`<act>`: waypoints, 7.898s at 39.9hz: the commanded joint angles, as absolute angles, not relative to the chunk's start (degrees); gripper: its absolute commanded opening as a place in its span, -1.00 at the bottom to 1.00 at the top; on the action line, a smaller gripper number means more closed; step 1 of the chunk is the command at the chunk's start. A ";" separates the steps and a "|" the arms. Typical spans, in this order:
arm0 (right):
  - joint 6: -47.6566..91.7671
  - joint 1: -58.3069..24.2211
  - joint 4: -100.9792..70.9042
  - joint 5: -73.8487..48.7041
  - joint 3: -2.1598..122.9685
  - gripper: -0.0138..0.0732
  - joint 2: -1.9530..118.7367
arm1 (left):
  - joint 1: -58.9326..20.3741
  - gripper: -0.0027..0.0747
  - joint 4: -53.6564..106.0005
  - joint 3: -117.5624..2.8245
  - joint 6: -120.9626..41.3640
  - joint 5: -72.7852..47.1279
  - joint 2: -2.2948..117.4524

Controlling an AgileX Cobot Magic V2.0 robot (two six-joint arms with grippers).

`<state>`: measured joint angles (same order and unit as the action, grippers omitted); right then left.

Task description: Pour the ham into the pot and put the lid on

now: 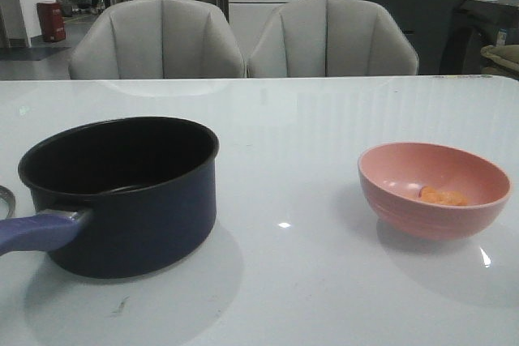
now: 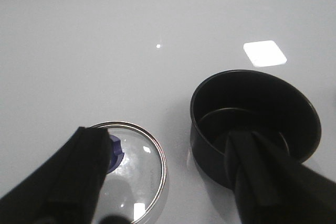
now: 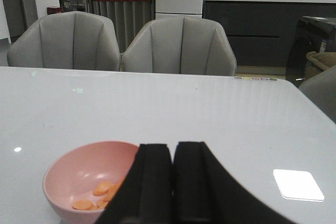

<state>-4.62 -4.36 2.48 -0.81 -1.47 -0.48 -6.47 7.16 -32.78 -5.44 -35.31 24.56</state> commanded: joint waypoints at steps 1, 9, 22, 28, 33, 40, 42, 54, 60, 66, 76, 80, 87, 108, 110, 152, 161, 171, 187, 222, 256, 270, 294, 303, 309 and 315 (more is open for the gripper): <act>-4.56 -4.00 3.25 3.49 -2.10 -0.36 -1.62 | -8.43 0.25 7.39 -30.70 -5.19 -28.21 19.72; -4.56 -4.00 3.25 3.49 -2.10 -0.36 -1.62 | -12.20 0.09 7.39 -23.02 -5.19 -19.60 11.17; -4.51 -4.00 3.25 5.73 -2.04 -0.36 -1.62 | -13.05 0.09 8.57 -19.94 -5.19 -14.77 6.20; -4.50 -4.00 2.80 7.84 0.35 -0.36 -1.28 | -13.05 0.09 8.33 -19.94 -5.19 -14.77 6.20; -4.50 -4.00 2.80 1.33 6.65 -0.36 3.13 | -13.05 0.09 5.94 -19.94 -5.19 -14.16 6.20; -4.50 -4.00 2.50 -7.76 16.05 -0.36 14.26 | -13.05 0.09 5.94 -19.94 -5.19 -14.49 6.20; -4.50 -4.00 2.50 -8.09 17.46 -0.36 16.45 | -13.05 0.09 5.94 -19.94 -5.19 -14.28 6.20; -4.96 -4.00 0.34 -6.00 18.67 -0.29 23.92 | -13.05 0.09 5.94 -19.78 -5.19 -14.28 6.20; -5.01 -4.05 -0.57 -10.56 22.40 0.20 29.29 | -13.05 0.09 5.94 -19.78 -5.19 -14.28 6.20; -5.01 -4.05 -4.98 -14.35 28.29 0.36 38.18 | -13.05 0.09 5.94 -19.78 -5.19 -14.28 6.20; -4.96 -3.96 -6.64 -27.14 41.82 0.36 59.12 | -13.05 0.09 5.94 -19.78 -5.19 -14.82 6.20; -3.91 -3.79 -6.64 -31.25 47.75 0.36 68.58 | -13.05 0.09 5.94 -19.78 -5.19 -15.08 6.20; -1.91 -3.79 -6.66 -38.79 57.38 0.36 83.51 | -13.05 0.09 6.21 -19.78 -5.19 -15.29 6.20; -1.43 -3.77 -6.83 -42.16 68.78 -0.14 101.93 | -13.05 0.09 6.21 -19.78 -5.19 -15.87 6.20; -1.43 -3.77 -7.09 -42.66 69.34 -0.31 102.69 | -13.05 0.09 6.21 -19.78 -5.19 -15.98 6.20; 13.21 -34.14 -1.42 1.31 72.24 -0.36 90.06 | -13.05 0.09 6.31 -19.78 -5.19 -16.34 6.20; 14.47 -36.76 1.07 20.26 72.17 -0.36 97.02 | -13.05 0.09 6.31 -19.78 -5.19 -16.34 6.20; 21.02 -38.38 1.67 43.34 71.20 -0.36 104.62 | -13.05 0.09 6.34 -19.78 -5.19 -16.34 6.20; 27.40 -38.53 9.69 74.59 65.35 -0.36 112.78 | -13.05 0.09 6.95 -19.69 -5.19 -16.56 6.20; 50.89 -38.79 6.85 74.54 65.22 -0.36 110.65 | -13.05 0.09 7.28 -19.69 -5.19 -16.56 6.20; 29.86 -30.76 -26.22 -1.22 62.92 -0.36 87.13 | -13.05 0.09 7.32 -19.69 -5.19 -16.56 6.20; 26.49 -10.04 -24.57 -29.13 62.92 -0.36 85.50 | -13.05 0.09 7.32 -19.69 -5.19 -16.45 6.20; 13.50 0.02 -11.01 -38.43 62.92 -0.36 95.28 | -13.05 0.09 7.41 -19.69 -5.19 -16.45 6.20; 13.50 0.02 -12.56 -40.05 62.92 -0.35 99.62 | -13.05 0.09 7.78 -19.69 -5.19 -16.45 6.20; 13.50 0.00 -13.88 -40.69 63.03 -0.06 100.56 | -13.05 0.09 7.78 -19.69 -5.19 -16.45 6.20; 13.74 0.02 -13.58 -42.98 64.59 0.40 99.83 | -13.05 0.09 7.78 -19.69 -5.19 -16.45 6.20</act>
<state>13.36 -0.06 -13.09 -41.74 62.13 102.76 -12.55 7.05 -18.20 -5.44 -20.82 5.59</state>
